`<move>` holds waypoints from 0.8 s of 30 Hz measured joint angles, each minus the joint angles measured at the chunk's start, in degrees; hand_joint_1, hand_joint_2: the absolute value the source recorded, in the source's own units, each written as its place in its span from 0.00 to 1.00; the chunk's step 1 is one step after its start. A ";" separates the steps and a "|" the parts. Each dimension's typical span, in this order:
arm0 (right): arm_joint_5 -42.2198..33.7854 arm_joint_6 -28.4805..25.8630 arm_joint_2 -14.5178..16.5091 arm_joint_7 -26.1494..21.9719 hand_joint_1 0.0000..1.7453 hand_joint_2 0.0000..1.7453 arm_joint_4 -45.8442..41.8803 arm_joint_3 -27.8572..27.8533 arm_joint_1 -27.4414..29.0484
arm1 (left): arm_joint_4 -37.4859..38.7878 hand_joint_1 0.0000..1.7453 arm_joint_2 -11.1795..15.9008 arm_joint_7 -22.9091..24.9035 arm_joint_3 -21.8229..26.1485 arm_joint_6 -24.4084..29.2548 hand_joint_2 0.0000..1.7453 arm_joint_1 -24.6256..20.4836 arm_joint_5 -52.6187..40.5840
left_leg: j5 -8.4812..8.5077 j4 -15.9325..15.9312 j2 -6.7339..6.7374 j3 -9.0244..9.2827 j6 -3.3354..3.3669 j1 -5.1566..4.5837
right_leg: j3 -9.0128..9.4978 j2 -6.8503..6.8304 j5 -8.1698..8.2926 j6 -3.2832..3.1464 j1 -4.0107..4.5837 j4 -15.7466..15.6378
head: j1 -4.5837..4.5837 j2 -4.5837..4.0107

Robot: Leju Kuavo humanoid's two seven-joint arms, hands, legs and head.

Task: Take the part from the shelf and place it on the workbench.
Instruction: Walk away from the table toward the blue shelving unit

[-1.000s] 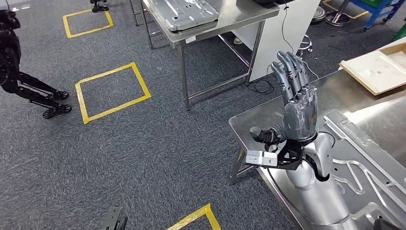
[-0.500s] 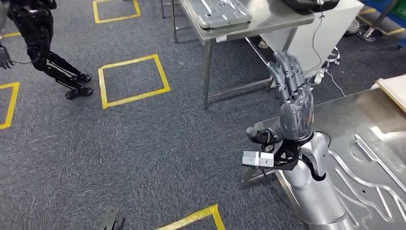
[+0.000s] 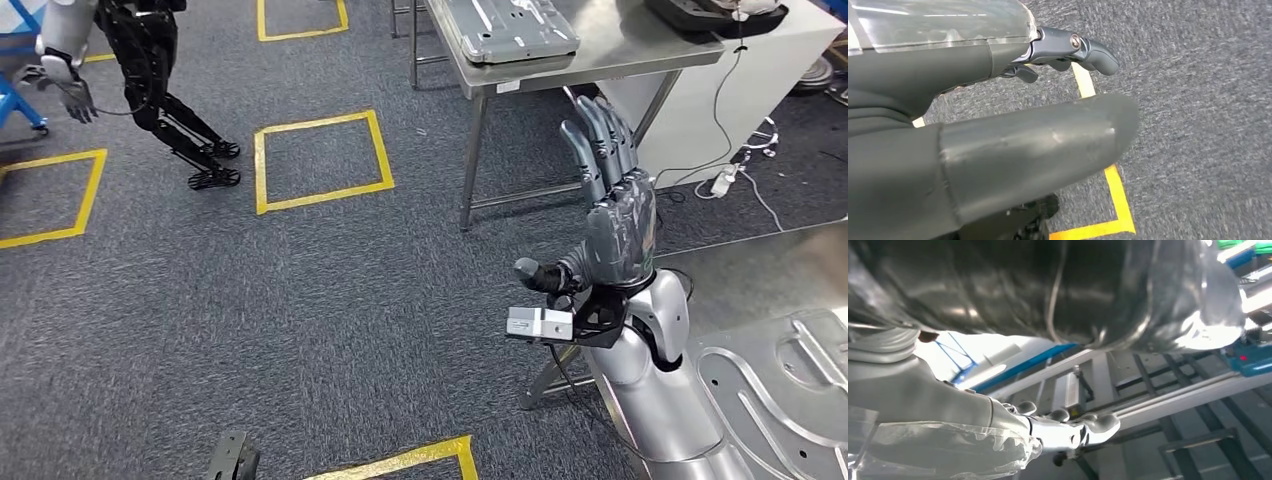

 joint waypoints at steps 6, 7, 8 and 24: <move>0.02 -0.11 0.01 0.03 0.00 0.00 0.60 0.39 0.04 | 0.00 0.00 0.03 0.03 0.00 0.16 0.00 -0.21 0.08 | -3.33 10.84 3.03 -5.24 -0.73 0.36 | 0.42 -3.07 -0.42 -0.48 0.21 0.01 | -0.08 0.00; 0.02 -0.15 0.01 0.03 0.00 0.00 0.62 0.44 0.05 | 0.00 0.00 0.07 0.03 0.00 0.18 0.00 -0.20 0.09 | -1.41 7.29 3.48 -3.37 -0.59 0.35 | 0.59 -3.55 -0.56 -0.34 0.22 0.03 | -0.08 0.00; 0.02 -0.20 0.01 0.03 0.00 0.00 0.63 0.44 0.04 | 0.00 0.00 0.11 0.03 0.00 0.17 0.00 -0.25 0.09 | 0.06 3.40 4.39 -1.35 -0.40 0.21 | 0.76 -4.00 -0.74 -0.15 0.33 0.08 | -0.08 0.00; -0.04 -0.76 -0.15 -0.01 0.00 0.00 1.41 0.46 0.82 | 0.00 0.00 0.04 0.11 0.00 0.25 0.00 -0.28 0.20 | 1.63 -2.79 -0.48 1.72 2.42 -0.34 | -1.95 0.96 -0.67 1.25 0.44 3.82 | -0.01 0.00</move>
